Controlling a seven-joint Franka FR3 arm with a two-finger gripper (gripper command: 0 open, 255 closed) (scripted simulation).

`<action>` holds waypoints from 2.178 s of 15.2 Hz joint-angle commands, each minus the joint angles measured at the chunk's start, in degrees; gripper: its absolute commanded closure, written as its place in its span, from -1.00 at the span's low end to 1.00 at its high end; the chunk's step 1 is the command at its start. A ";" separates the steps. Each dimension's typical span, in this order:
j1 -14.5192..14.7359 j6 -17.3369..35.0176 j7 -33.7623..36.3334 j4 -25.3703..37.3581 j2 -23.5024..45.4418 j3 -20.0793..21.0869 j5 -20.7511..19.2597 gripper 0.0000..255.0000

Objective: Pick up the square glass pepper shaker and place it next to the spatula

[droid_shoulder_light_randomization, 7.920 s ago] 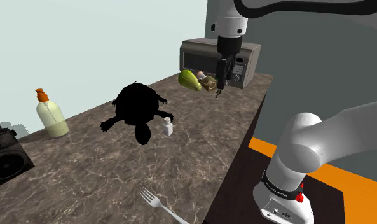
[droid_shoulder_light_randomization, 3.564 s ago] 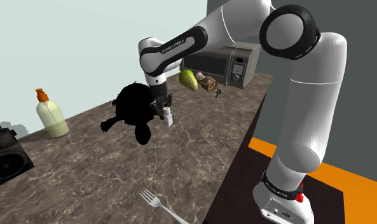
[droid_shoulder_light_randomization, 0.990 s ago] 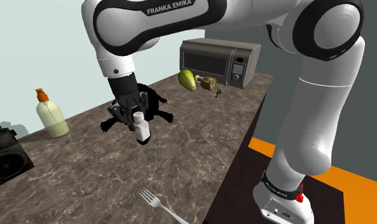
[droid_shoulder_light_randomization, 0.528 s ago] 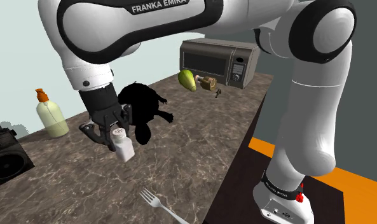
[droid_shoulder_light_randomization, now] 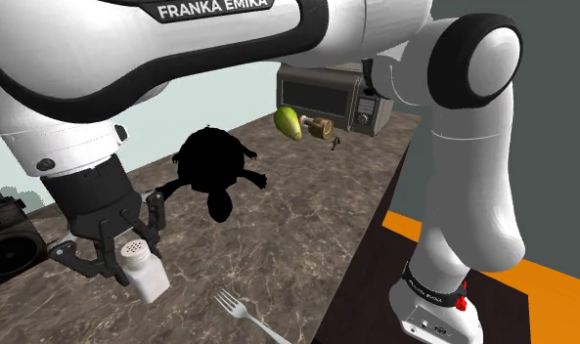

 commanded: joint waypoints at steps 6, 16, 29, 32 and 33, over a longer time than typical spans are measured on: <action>9.52 -4.21 9.21 15.67 11.21 1.35 -4.01 1.00; 8.42 3.69 8.53 7.24 10.83 1.08 -3.91 1.00; 8.02 12.69 8.10 -0.18 12.65 0.45 -4.71 1.00; 8.05 14.61 8.06 -1.46 13.37 0.25 -5.00 1.00; 8.07 15.24 8.05 -1.85 13.63 0.18 -5.10 1.00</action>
